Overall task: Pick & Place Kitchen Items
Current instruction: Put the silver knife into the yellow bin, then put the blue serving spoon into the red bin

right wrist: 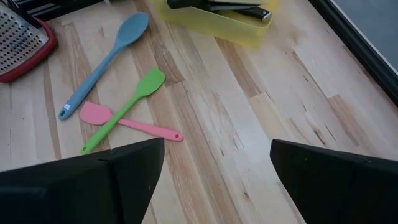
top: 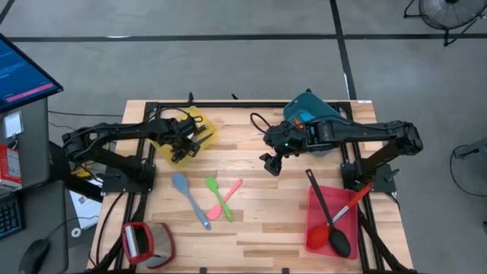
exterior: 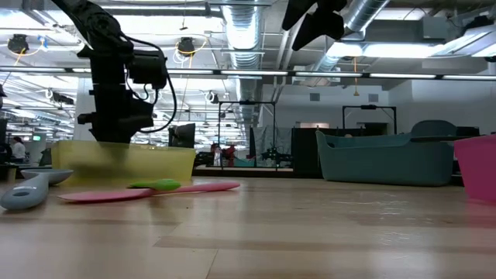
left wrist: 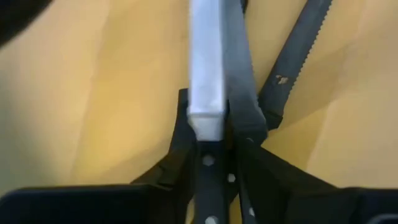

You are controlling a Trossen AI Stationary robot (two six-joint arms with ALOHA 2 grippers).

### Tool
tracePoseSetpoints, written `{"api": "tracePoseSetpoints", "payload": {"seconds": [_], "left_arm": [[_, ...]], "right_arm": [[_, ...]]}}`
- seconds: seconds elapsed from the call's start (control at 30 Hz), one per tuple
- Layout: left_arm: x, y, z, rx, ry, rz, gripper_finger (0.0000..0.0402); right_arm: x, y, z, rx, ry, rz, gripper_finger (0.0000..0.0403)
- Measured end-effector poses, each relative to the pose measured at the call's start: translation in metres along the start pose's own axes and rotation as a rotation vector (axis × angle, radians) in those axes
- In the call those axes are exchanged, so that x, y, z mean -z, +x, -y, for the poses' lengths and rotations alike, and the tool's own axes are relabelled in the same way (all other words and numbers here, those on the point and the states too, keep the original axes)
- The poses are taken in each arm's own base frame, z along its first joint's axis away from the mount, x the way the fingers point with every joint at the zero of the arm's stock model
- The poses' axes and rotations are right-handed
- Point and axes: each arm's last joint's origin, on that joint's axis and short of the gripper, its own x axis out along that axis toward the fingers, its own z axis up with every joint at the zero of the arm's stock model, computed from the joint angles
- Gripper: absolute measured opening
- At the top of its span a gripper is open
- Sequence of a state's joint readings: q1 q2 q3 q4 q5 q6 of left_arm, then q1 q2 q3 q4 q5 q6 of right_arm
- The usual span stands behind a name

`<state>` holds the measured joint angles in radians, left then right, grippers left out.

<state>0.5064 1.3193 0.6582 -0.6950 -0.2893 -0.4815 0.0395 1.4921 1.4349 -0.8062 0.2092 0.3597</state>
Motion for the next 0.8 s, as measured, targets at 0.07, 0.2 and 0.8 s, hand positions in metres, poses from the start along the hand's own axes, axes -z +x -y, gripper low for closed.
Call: {"api": "tracePoseSetpoints", "payload": {"seconds": [0.07,0.2,0.8], "left_arm": [[0.0,0.0,0.0,0.001,0.007,0.003,0.0141],[-0.001,-0.004,0.0,0.022,0.0,0.012,0.02],[0.036,-0.131,0.0,0.749,0.133,0.358,0.0226]], "right_arm": [[0.0,0.0,0.0,0.001,0.0,0.0,0.0291],[0.0,0.0,0.0,0.001,-0.001,0.0,0.0291],[0.0,0.0,0.0,0.001,-0.027,0.0,0.0291]]}}
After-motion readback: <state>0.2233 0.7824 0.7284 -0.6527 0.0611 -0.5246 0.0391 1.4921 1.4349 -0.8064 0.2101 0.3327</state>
